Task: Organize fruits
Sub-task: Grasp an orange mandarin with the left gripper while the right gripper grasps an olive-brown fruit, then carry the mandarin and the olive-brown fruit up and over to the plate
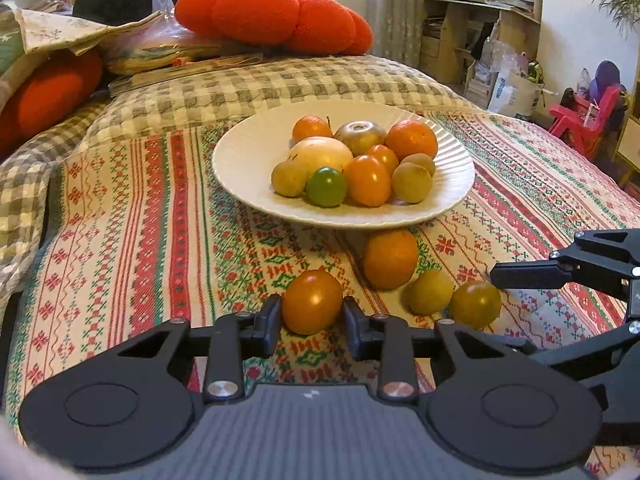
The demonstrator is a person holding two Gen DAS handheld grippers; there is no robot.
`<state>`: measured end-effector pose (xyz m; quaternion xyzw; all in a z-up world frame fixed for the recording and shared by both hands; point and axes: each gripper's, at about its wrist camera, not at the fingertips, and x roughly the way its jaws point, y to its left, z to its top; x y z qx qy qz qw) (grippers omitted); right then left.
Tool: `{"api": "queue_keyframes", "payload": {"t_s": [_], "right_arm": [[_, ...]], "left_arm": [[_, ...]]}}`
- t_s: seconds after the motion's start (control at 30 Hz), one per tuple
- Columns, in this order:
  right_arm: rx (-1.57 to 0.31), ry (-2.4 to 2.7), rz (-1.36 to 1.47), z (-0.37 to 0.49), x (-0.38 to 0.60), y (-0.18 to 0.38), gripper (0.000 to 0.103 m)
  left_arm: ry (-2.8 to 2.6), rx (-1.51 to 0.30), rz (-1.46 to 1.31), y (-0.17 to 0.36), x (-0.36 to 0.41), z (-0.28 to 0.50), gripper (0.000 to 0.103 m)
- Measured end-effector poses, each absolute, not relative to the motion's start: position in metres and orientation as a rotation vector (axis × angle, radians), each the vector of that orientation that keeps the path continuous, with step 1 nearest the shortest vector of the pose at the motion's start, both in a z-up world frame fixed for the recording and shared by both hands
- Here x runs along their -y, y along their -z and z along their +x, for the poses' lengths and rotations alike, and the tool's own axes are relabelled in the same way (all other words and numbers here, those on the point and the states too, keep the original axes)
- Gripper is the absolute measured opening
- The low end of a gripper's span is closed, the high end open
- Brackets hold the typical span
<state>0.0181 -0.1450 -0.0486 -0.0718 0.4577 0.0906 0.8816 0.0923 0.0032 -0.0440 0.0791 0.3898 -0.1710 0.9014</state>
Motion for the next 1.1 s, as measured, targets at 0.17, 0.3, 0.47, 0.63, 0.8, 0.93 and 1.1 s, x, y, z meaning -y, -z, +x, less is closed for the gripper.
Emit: {"api": "queue_keyframes", "payload": {"t_s": [0.17, 0.3, 0.47, 0.63, 0.8, 0.93, 1.1], "right_arm": [[-0.963, -0.201, -0.15, 0.018, 0.143, 0.046, 0.042], [-0.965, -0.199, -0.149, 0.017, 0.143, 0.045, 0.034], [-0.97, -0.193, -0.132, 0.018, 0.145, 0.045, 0.027], [-0.98, -0.201, -0.115, 0.016, 0.145, 0.043, 0.027], [-0.982, -0.207, -0.096, 0.013, 0.147, 0.038, 0.027], [-0.971, -0.197, -0.063, 0.014, 0.15, 0.032, 0.027], [-0.951, -0.18, -0.018, 0.016, 0.158, 0.024, 0.027]], "left_arm": [[0.334, -0.823, 0.159, 0.041, -0.006, 0.088, 0.019], [0.321, -0.836, 0.14, 0.039, -0.009, 0.085, 0.019], [0.313, -0.842, 0.129, 0.035, -0.011, 0.08, 0.019], [0.312, -0.85, 0.116, 0.032, -0.013, 0.077, 0.019], [0.317, -0.853, 0.105, 0.029, -0.013, 0.074, 0.019], [0.321, -0.839, 0.096, 0.025, -0.012, 0.071, 0.019], [0.34, -0.814, 0.092, 0.019, -0.008, 0.069, 0.019]]}}
